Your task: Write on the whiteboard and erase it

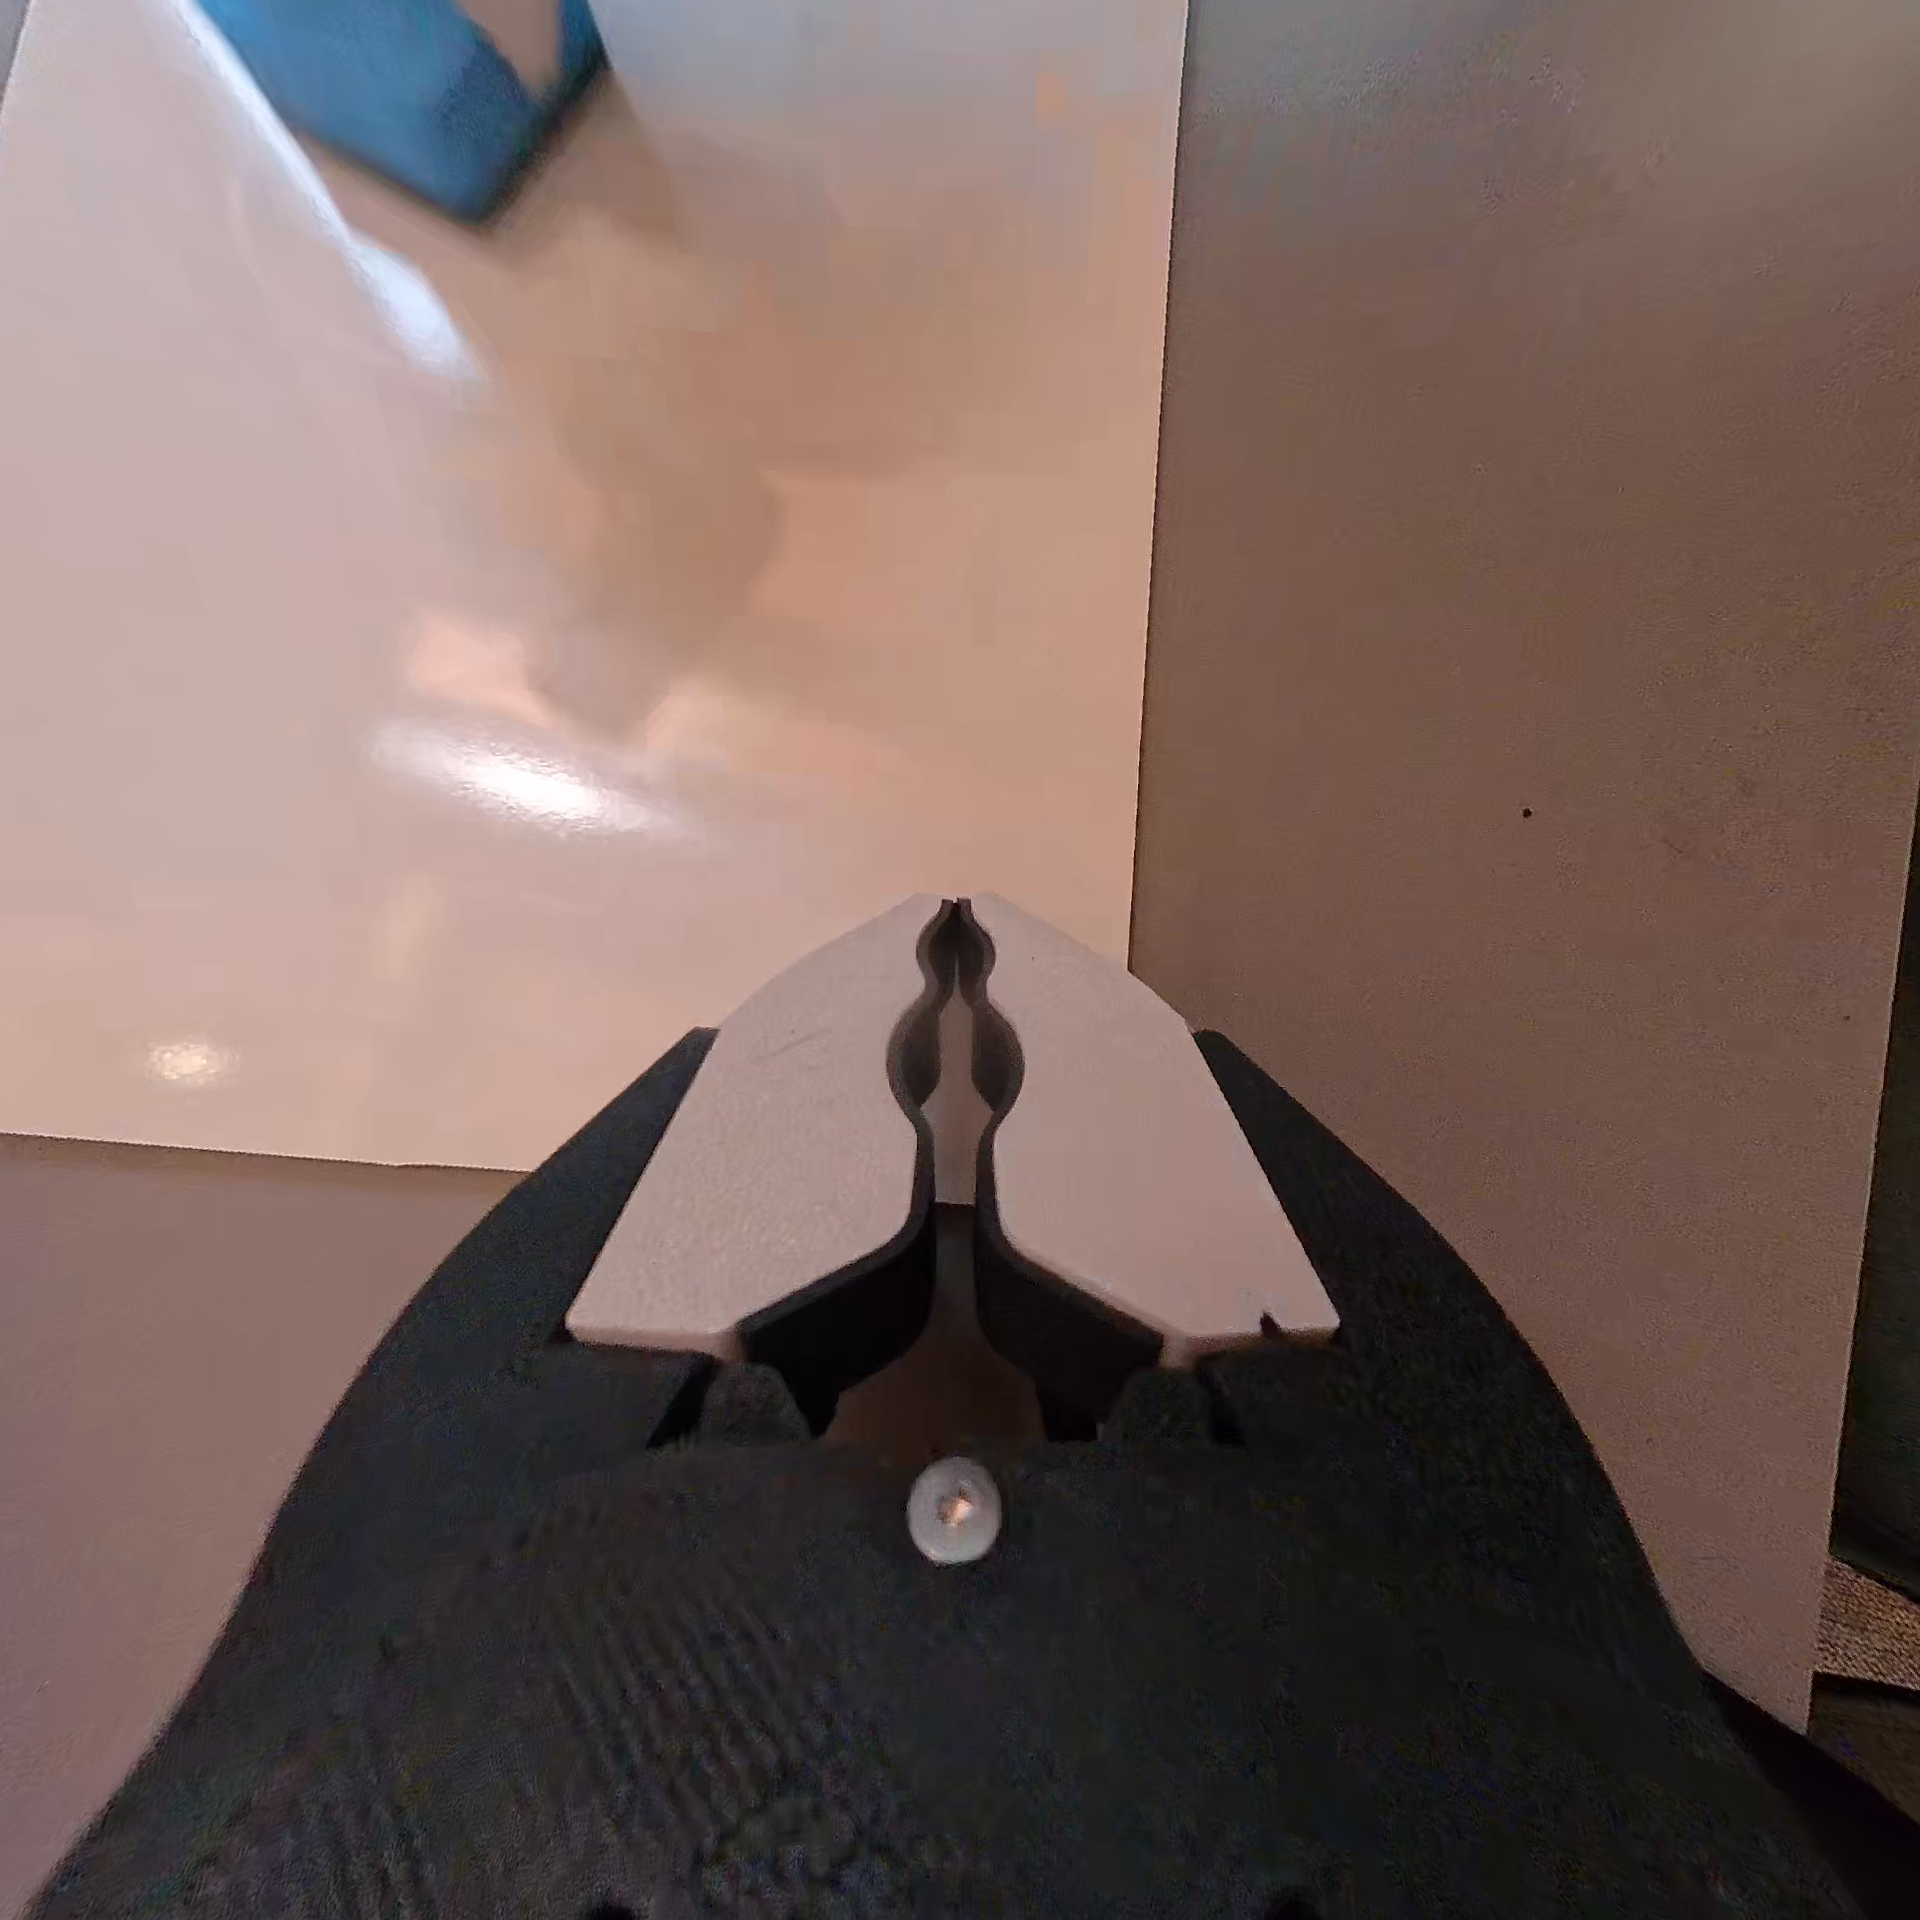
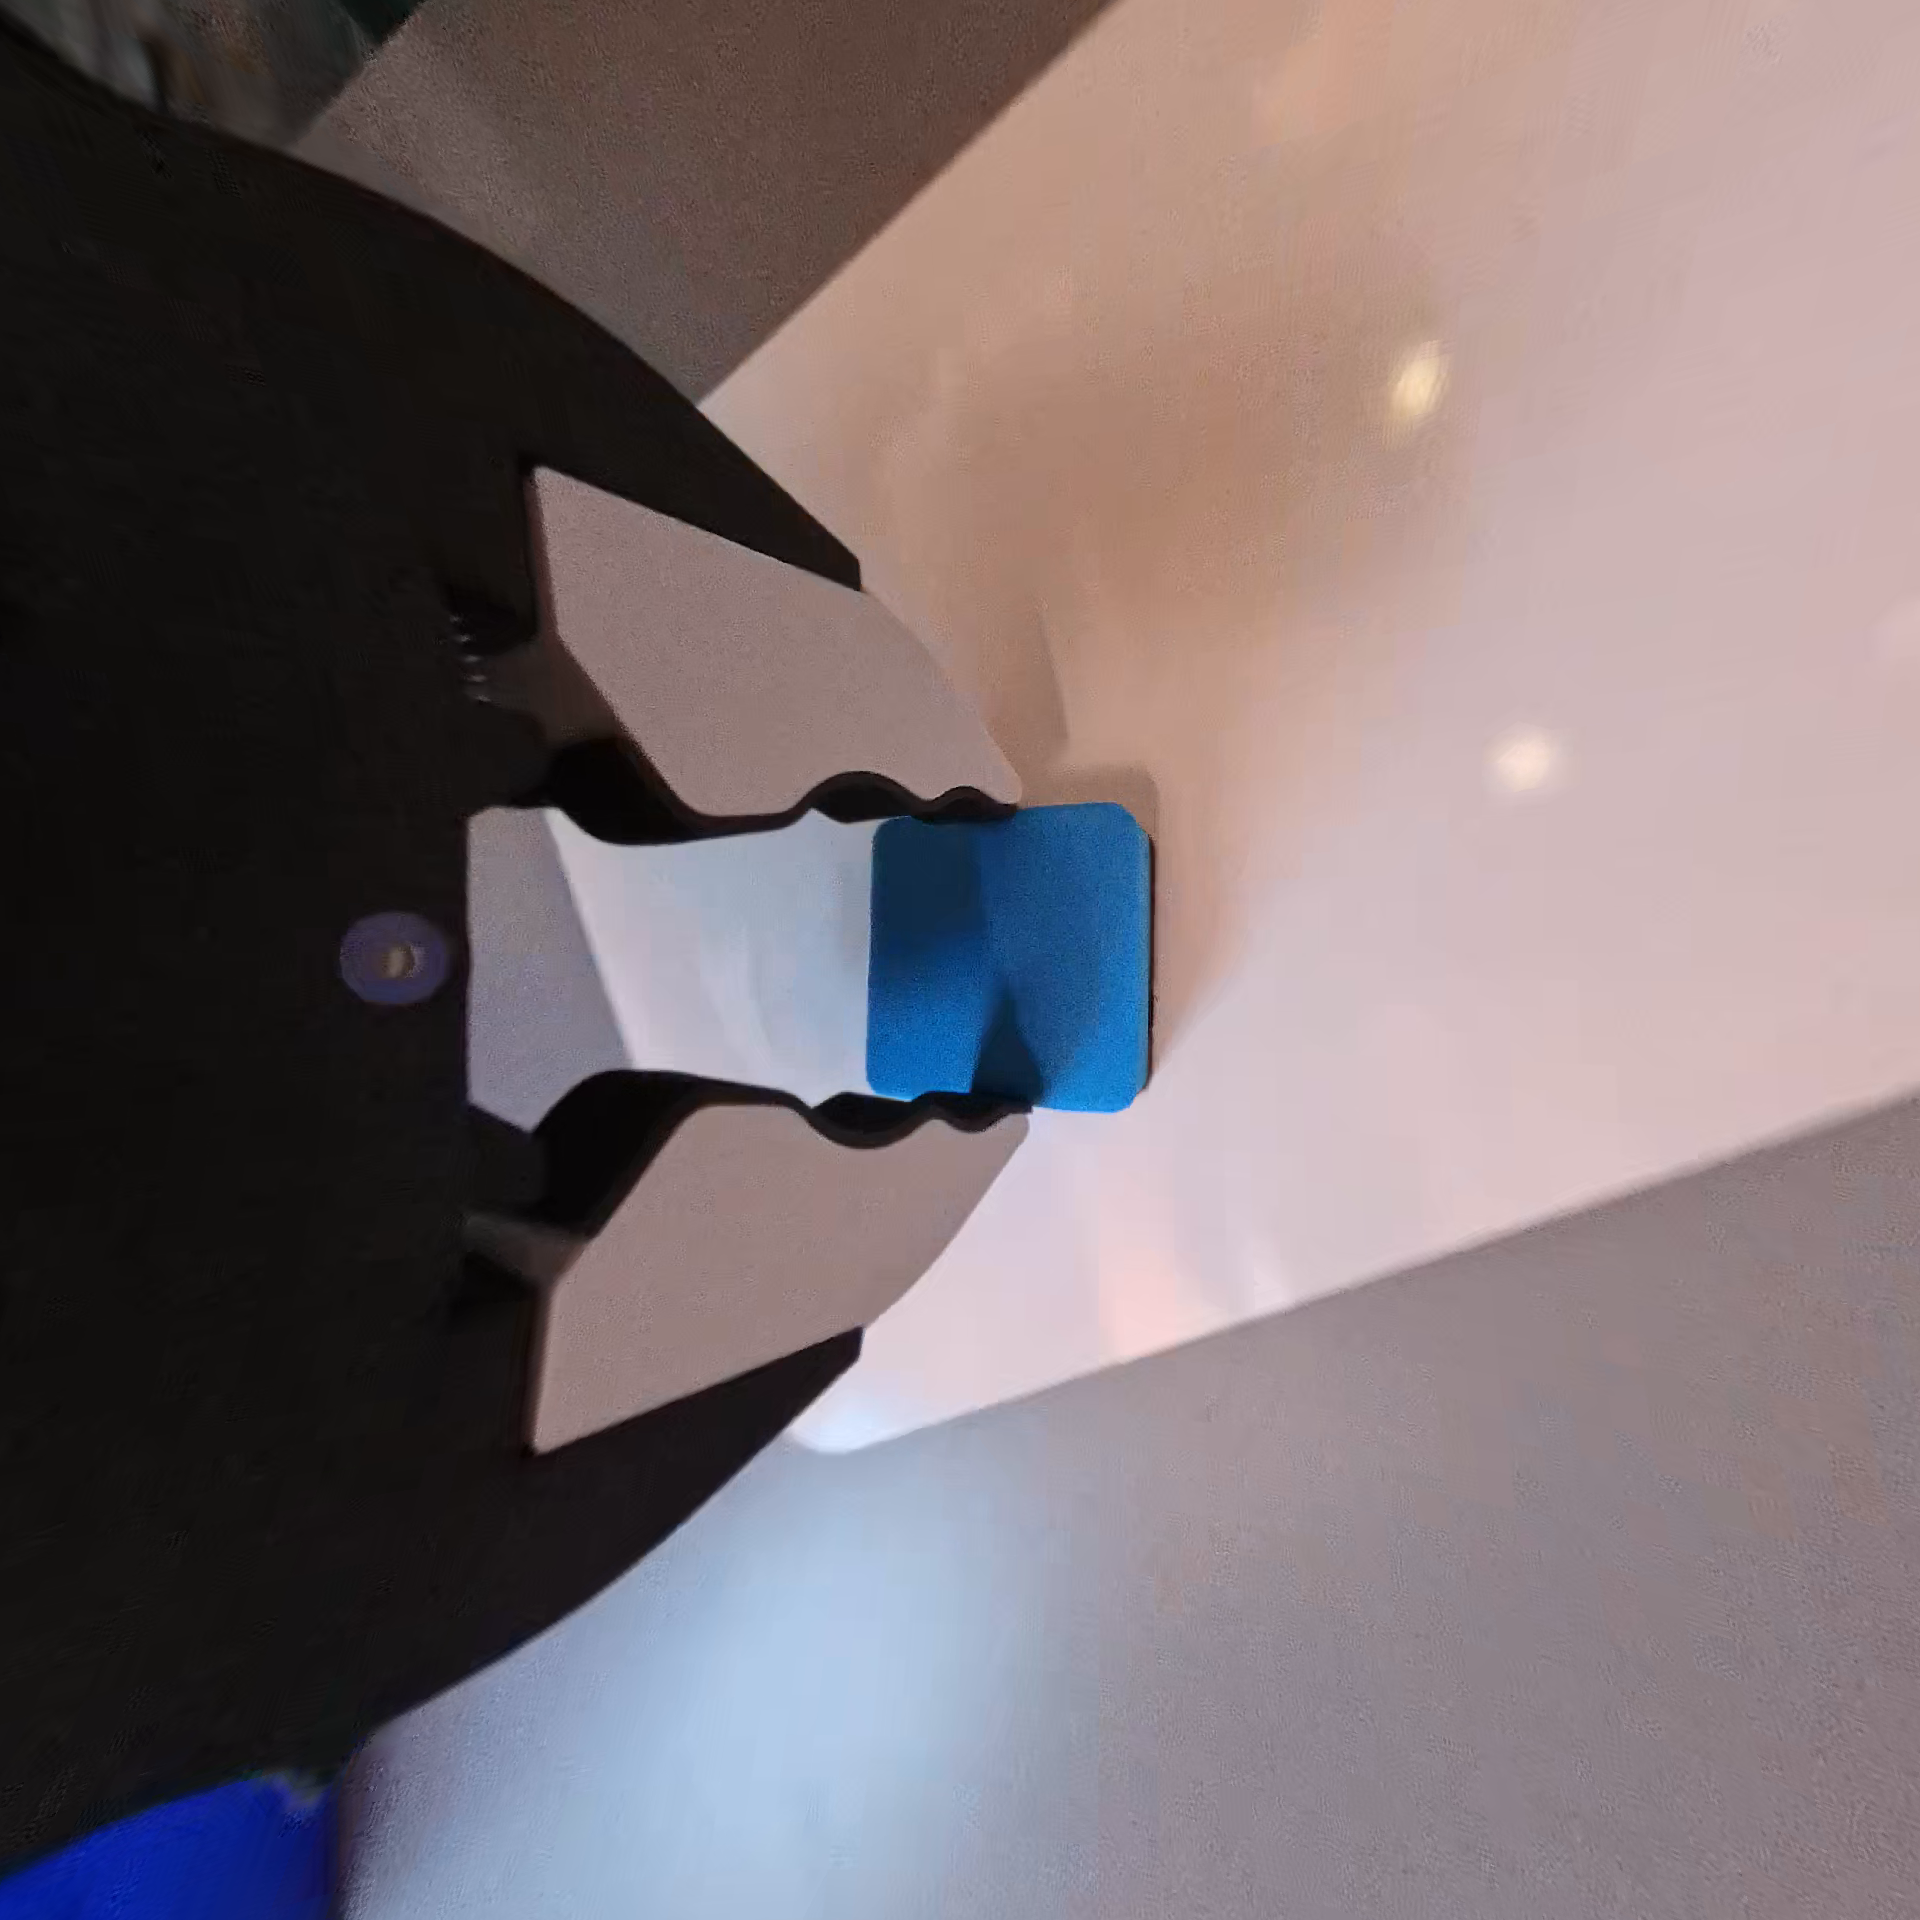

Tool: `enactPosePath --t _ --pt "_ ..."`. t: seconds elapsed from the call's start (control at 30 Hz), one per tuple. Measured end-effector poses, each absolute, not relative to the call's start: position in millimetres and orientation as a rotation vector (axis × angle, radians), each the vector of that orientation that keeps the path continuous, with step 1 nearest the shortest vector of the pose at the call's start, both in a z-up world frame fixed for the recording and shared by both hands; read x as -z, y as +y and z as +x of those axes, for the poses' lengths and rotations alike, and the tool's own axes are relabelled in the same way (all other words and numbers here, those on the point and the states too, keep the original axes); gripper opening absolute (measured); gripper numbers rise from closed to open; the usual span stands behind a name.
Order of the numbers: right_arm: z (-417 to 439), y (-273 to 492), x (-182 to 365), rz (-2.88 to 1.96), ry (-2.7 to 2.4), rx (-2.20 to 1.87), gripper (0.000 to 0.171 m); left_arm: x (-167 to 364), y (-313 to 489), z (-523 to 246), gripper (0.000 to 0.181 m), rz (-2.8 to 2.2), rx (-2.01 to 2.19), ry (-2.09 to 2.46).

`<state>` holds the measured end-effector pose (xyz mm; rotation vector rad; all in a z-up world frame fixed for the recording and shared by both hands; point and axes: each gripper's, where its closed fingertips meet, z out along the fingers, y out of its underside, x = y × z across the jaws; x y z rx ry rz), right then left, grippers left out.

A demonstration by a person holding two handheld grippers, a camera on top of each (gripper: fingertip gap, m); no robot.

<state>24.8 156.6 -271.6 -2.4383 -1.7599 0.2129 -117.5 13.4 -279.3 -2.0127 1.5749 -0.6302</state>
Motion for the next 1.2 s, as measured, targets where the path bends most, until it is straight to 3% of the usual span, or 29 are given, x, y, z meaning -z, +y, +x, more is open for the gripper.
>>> enactPosePath --t 0.17,0.3,0.47,0.83,1.0,1.2 --pt "-97.2 104.2 271.3 -2.129 -2.103 -0.253 0.051 279.3 13.6 -117.4 0.000 -2.009 0.618 1.578" --pt "-150.9 143.1 271.4 -2.161 -2.009 -0.255 0.051 279.3 13.3 -117.5 0.000 -2.005 0.616 1.579" --pt "-99.7 193.4 271.9 -2.342 -1.839 -0.209 0.051 279.3 13.2 -118.0 0.000 -2.002 0.615 1.582" --pt "89.7 174.7 269.1 -2.498 -1.539 0.015 0.051 279.2 11.6 -115.2 0.000 -1.979 0.597 1.610" --pt "64.2 176.7 269.8 -2.443 -1.590 -0.036 0.050 279.2 10.1 -114.4 0.000 -1.978 0.588 1.617" --pt "-49.7 159.0 269.1 -2.202 -1.806 -0.143 0.051 279.3 10.1 -114.2 0.000 -1.970 0.518 1.630"
